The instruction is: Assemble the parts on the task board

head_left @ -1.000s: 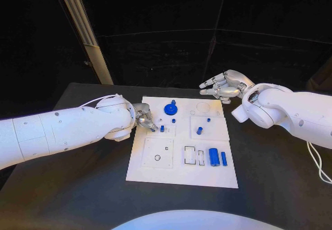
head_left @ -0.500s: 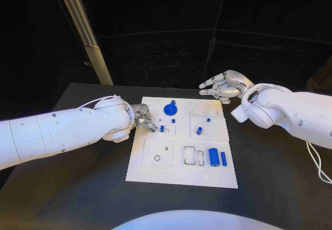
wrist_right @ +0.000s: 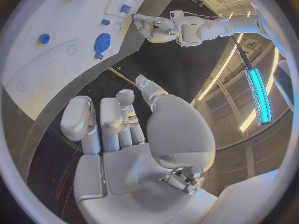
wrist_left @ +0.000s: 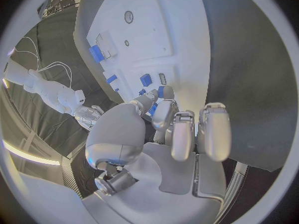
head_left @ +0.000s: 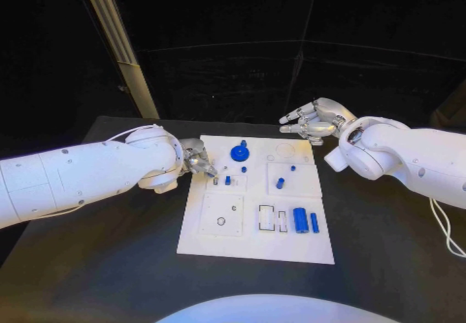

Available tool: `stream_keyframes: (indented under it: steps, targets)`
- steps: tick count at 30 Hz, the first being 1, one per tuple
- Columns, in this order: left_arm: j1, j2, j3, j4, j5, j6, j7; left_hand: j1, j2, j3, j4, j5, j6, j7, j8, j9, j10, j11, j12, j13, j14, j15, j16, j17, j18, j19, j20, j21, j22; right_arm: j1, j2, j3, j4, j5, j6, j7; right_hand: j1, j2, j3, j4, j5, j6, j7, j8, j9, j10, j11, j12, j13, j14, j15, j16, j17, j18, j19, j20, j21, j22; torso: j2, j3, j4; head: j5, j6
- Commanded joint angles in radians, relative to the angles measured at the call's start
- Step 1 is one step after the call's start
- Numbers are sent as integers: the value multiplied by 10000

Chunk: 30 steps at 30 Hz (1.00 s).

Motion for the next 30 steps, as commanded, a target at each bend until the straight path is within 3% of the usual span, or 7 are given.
stream_keyframes:
  steps: [1, 8, 17, 25, 30]
  targets:
    - [69, 3, 10, -34, 307, 412, -48, 340, 444, 994, -908, 48, -68, -15, 3, 11, -60, 5, -34, 433, 907, 26, -35, 2010, -106, -65, 39, -36, 712, 17, 17, 4, 2, -7, 78, 55, -83, 6, 6, -39, 39, -15, -1, -7, 14, -3, 0, -45, -12, 101, -3, -40, -1, 147, 4, -34, -63, -9, 2, 2, -4, -2, -3]
    - [155, 180, 16, -286, 344, 1049, 53, 344, 472, 1028, -975, 48, -54, -15, 48, 56, -63, 9, -25, 440, 906, 38, -36, 2009, -104, -72, 52, -44, 707, 17, 34, 4, -8, -7, 85, 56, -83, 6, 6, -39, 39, -15, -1, -7, 14, -3, 0, -45, -12, 101, -3, -40, -1, 147, 4, -34, -63, -9, 5, -2, -5, -12, -23]
    - [273, 815, 21, -1269, 454, 2606, 154, 356, 502, 1079, -1099, 47, -48, -13, 121, 139, -70, 15, -27, 444, 908, 53, -31, 2016, -88, -117, 71, -91, 652, 17, 63, 4, -14, -7, 92, 55, -109, 25, 16, -46, 44, -18, -2, -8, 18, -8, -1, -47, -34, 108, -4, -74, -7, 149, 10, -35, -87, -29, 7, -1, -15, -17, -56]
    - [339, 1230, 24, -1832, 513, 3232, 148, 363, 543, 1131, -1205, 68, -51, -10, 195, 228, -55, 22, 45, 479, 911, 62, -23, 2026, -86, -125, 85, -100, 650, 17, 85, 4, -12, -7, 94, 56, -109, 25, 16, -46, 44, -18, -2, -8, 18, -8, -1, -47, -34, 108, -4, -74, -7, 149, 10, -35, -87, -29, 6, -2, -16, -34, -86]
    - [365, 1413, 25, -2039, 521, 3625, 154, 237, 528, 1265, -1369, 528, -84, 11, 357, 441, -46, 42, 77, 491, 921, 87, 5, 2061, -87, -118, 119, -99, 672, 17, 89, 4, -10, -7, 91, 55, -109, 25, 16, -46, 44, -18, -2, -8, 18, -8, -1, -47, -34, 108, -4, -74, -7, 149, 10, -35, -87, -29, 8, 1, 2, -60, -111]
